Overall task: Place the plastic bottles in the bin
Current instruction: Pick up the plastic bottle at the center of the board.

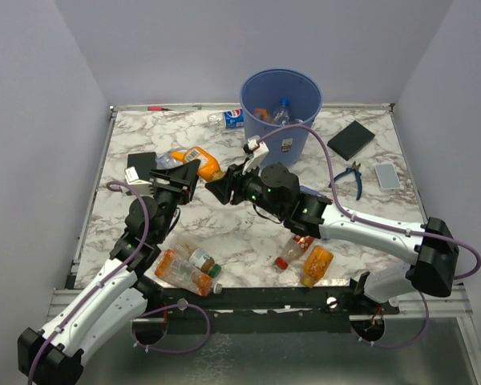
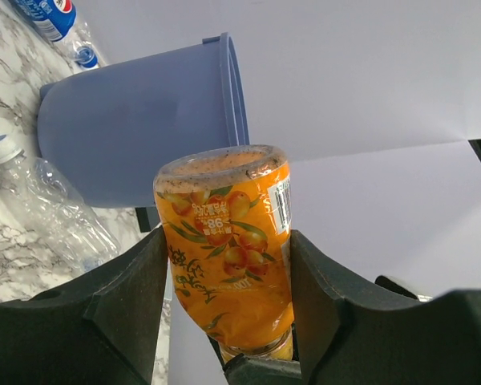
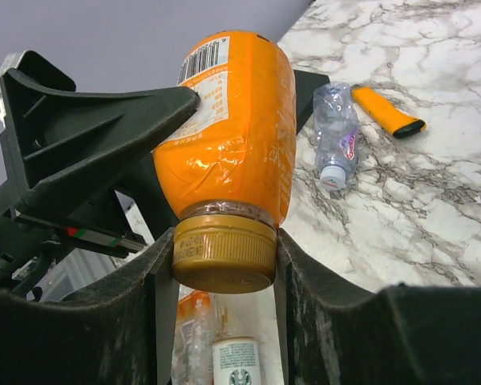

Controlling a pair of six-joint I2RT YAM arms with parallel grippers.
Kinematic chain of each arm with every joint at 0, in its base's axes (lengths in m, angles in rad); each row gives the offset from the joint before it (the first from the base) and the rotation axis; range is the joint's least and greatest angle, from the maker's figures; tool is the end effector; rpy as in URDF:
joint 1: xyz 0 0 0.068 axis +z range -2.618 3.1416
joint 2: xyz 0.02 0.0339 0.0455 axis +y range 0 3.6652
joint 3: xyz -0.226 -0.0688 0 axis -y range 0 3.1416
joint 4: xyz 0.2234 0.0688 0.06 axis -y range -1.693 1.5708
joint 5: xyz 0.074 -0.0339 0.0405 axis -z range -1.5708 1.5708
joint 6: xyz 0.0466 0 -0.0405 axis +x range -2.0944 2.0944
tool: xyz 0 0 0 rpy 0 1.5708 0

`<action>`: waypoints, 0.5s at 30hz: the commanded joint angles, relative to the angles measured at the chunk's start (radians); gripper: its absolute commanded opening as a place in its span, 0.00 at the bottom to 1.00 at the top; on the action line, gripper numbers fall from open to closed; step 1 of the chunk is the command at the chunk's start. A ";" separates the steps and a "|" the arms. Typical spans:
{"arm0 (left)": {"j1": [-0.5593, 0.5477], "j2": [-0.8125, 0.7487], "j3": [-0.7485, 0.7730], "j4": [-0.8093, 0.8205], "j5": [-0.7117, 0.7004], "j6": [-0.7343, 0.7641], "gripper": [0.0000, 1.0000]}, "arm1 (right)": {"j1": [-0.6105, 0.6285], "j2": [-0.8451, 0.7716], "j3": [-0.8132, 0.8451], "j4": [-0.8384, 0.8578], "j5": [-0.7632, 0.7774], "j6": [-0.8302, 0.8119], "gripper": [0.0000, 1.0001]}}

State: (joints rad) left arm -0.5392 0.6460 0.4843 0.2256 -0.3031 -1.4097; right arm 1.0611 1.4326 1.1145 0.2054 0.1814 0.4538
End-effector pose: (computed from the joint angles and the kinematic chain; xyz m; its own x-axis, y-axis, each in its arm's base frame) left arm 0.1684 -0.0846 0.2804 -0.2226 -0.9646 -0.1413 0.0917 0.1235 -0.9881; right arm 0.1727 0.2917 0.3110 -0.3874 0.1907 -0.9020 -0.6690 0.6150 0.4174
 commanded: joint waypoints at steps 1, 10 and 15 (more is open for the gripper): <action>-0.005 -0.003 0.053 -0.052 -0.027 0.038 0.51 | 0.000 -0.011 0.013 -0.036 0.014 -0.016 0.14; -0.005 0.010 0.081 -0.109 -0.052 0.119 0.99 | 0.000 -0.078 -0.011 -0.081 0.047 -0.036 0.00; -0.005 -0.021 0.119 -0.153 -0.134 0.290 0.99 | 0.000 -0.183 0.002 -0.232 0.048 -0.071 0.00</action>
State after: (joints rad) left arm -0.5411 0.6567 0.5499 0.1230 -0.3405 -1.2953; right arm 1.0607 1.3521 1.1046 0.1051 0.2005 0.4290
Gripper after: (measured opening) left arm 0.989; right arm 0.448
